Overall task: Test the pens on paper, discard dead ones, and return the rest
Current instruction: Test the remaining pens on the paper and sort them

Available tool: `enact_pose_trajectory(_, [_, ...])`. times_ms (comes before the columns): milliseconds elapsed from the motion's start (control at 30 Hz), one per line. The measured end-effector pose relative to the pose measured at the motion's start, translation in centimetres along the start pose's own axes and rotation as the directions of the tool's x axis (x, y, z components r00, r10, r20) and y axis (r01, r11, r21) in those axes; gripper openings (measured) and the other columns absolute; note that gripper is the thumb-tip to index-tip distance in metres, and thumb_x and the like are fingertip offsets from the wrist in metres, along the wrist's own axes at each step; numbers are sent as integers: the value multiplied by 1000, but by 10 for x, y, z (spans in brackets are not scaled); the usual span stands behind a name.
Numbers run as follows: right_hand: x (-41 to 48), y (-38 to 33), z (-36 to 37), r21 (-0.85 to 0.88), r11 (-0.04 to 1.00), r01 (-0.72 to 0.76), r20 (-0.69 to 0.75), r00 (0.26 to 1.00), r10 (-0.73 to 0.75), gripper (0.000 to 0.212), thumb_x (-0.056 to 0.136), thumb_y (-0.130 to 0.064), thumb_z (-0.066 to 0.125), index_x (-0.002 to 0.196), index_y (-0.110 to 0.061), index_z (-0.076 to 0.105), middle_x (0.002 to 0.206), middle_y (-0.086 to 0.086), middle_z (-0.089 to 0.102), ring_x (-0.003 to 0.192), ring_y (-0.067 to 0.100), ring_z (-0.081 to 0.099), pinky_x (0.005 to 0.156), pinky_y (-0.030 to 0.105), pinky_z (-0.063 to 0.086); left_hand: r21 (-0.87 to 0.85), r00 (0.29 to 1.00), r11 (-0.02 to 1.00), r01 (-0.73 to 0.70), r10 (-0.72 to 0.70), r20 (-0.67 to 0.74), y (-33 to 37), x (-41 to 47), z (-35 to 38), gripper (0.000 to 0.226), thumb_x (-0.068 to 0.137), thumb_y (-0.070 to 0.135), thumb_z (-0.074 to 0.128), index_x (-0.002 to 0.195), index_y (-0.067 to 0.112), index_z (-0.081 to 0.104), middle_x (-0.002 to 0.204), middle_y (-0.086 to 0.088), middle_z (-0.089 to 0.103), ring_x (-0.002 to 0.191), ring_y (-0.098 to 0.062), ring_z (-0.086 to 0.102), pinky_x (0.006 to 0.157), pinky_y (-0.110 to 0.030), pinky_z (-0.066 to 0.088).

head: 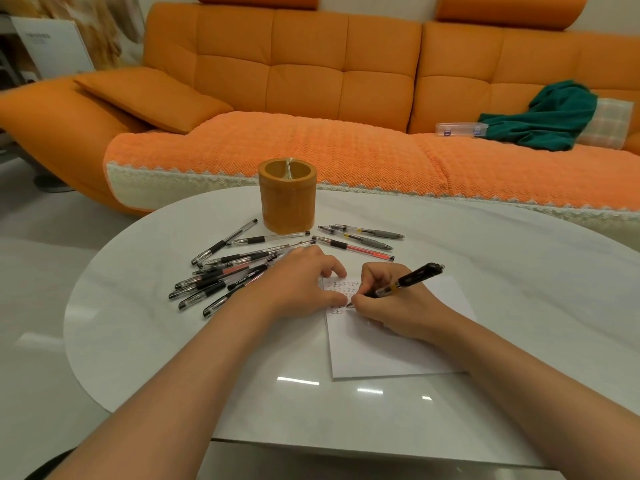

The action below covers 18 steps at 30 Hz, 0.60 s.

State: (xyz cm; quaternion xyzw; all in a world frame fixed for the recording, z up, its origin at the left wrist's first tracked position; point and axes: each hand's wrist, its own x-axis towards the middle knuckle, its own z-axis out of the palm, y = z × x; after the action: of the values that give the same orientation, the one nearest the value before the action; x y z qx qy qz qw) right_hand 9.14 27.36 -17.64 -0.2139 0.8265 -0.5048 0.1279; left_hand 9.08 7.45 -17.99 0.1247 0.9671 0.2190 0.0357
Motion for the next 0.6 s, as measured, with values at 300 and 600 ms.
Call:
enact_pose_trajectory(300, [1,2,3,-37,998,41,24,999,-40,20,83,-6,71,69,-5,56,62,13,64,51,13,57,50,22,43,-33,1000,999,-5,5,-13,-1,-1,2,46,81,56,73,123,43,59,109,13,50,104,-9,46,85,-28,43])
enact_pose_trajectory(600, [2,3,4,-102,993,60,8,998,-60,21,80,-6,71,68,-6,54,61,10,64,53,14,57,52,28,43,-52,1000,999,11,-11,-11,-3,3,4,46,80,54,75,122,42,59,107,15,50,103,-9,45,81,-27,39])
